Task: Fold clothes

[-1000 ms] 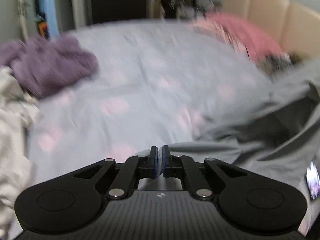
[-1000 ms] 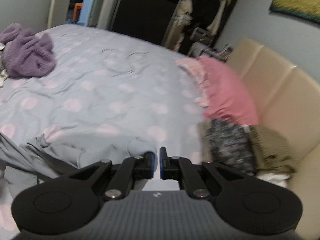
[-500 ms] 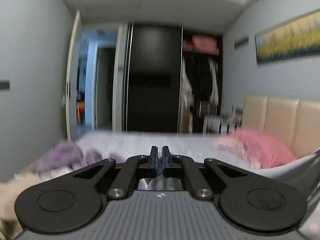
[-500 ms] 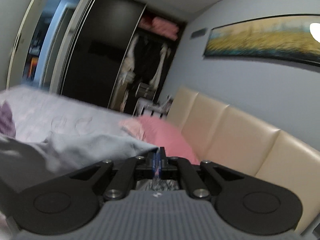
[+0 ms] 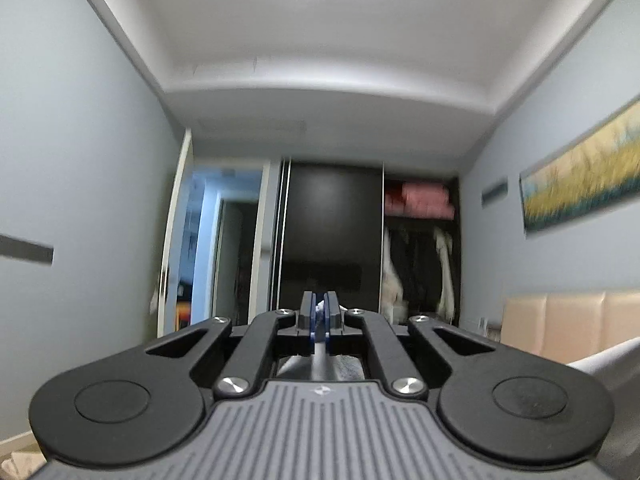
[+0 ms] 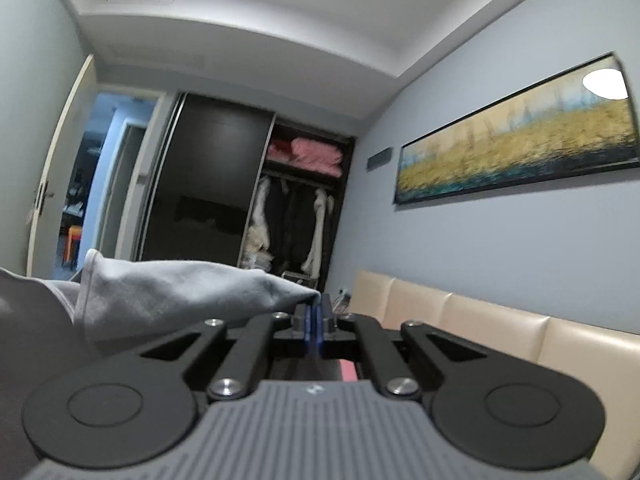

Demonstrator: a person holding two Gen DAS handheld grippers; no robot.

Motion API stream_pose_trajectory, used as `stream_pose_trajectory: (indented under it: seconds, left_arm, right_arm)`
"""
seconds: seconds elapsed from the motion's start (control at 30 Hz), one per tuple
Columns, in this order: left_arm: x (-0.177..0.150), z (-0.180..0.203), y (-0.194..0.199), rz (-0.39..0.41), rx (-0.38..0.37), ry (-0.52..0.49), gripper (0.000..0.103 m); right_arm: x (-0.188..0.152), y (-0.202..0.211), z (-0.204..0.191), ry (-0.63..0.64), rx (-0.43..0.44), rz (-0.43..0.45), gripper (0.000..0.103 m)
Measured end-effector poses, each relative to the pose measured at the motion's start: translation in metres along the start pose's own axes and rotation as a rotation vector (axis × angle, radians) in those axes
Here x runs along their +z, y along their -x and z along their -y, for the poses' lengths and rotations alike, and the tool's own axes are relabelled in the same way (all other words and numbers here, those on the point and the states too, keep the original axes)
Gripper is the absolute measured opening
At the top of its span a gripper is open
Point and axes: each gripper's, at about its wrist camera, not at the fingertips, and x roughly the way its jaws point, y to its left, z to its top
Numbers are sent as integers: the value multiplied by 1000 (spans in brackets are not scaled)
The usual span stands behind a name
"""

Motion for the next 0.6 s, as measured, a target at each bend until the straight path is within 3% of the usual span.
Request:
stream_pose_trajectory:
  seconds: [0.13, 0.33, 0.47, 0.6]
  left_arm:
    - [-57, -2, -67, -243, 25, -44, 2]
    - [-182, 14, -163, -562, 65, -177, 2]
    - [-241, 14, -200, -677, 76, -184, 2]
    - [-266, 16, -224, -690, 93, -207, 2]
  right_arm:
    - [-39, -51, -28, 36, 47, -138, 3]
    - [-161, -158, -97, 164, 99, -443, 3]
    - [-237, -220, -134, 221, 112, -603, 3]
    - [-275, -259, -148, 231, 106, -659, 3]
